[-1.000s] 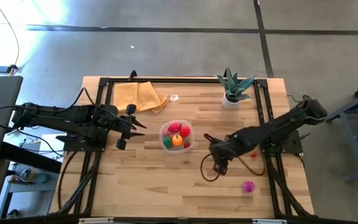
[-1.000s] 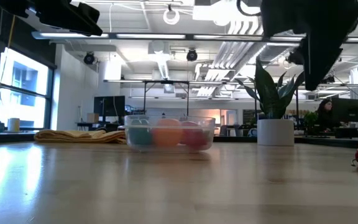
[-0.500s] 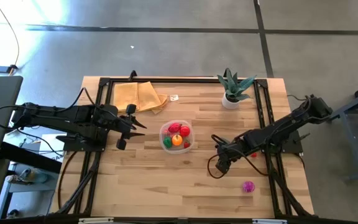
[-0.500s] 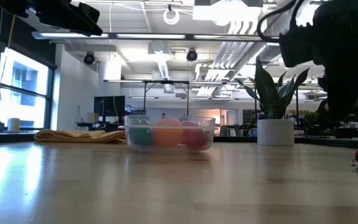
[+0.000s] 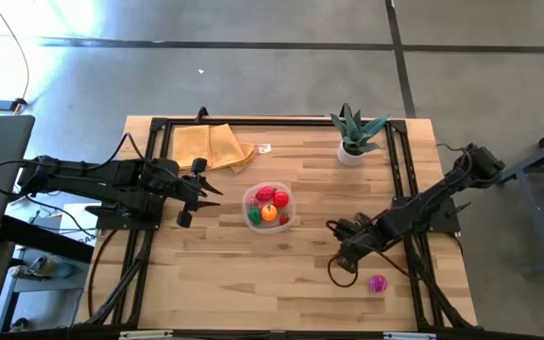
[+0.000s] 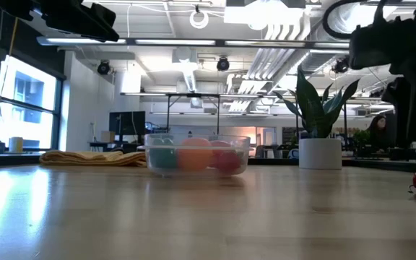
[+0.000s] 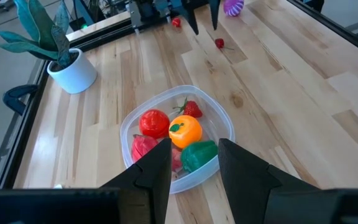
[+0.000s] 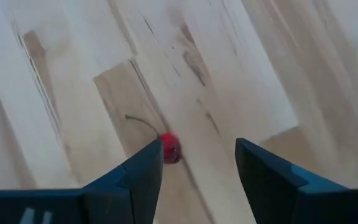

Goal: Pick and placing Produce into tupperware
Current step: Put the left red cherry into the transparent bin

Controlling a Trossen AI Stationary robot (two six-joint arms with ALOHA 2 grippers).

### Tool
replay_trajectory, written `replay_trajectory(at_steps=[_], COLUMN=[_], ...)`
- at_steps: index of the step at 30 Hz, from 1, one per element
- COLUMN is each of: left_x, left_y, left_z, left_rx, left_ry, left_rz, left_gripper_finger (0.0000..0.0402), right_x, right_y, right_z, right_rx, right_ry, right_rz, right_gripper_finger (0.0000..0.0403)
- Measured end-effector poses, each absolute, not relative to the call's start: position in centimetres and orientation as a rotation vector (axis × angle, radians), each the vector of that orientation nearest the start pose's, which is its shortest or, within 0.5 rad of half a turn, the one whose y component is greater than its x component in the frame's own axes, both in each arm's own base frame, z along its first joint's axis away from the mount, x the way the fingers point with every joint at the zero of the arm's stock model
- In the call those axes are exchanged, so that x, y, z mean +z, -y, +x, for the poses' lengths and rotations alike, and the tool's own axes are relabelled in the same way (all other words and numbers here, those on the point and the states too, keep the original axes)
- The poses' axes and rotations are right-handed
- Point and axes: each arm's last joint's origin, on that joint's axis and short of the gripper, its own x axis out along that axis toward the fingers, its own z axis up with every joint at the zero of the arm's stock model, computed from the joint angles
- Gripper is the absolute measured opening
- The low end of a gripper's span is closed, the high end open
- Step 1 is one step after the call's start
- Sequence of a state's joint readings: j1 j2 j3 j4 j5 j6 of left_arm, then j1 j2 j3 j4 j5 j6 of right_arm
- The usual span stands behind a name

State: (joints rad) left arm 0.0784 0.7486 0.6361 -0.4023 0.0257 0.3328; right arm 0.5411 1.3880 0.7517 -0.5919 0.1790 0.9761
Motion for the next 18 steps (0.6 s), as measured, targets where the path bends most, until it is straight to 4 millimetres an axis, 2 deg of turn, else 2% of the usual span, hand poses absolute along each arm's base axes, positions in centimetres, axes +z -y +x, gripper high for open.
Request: replay_trajectory(at_steps=[5,9,13,18], left_x=[26.8,26.8,26.8,26.8], left_y=[-1.2,-1.2,-1.2,-1.2], left_z=[16.0,16.0,16.1,16.0], left_rx=[-0.034,-0.034,-0.034,-0.035], left_ry=[-0.518,-0.518,-0.518,-0.518], left_rz=[0.298,0.299,0.299,0.299], left_gripper_finger=[0.012,0.012,0.012,0.012], right_x=[17.5,17.5,17.5,16.3], right_y=[-12.0,-12.7,-13.5,-14.2], right_z=[20.4,20.0,19.5,19.5], right_rx=[-0.165,-0.106,-0.003,0.048], right_ry=[-1.182,-1.184,-1.18,-1.223], right_rz=[0.288,0.212,0.066,-0.04], right_gripper_finger=[0.0193,0.0193,0.0193,0.0192])
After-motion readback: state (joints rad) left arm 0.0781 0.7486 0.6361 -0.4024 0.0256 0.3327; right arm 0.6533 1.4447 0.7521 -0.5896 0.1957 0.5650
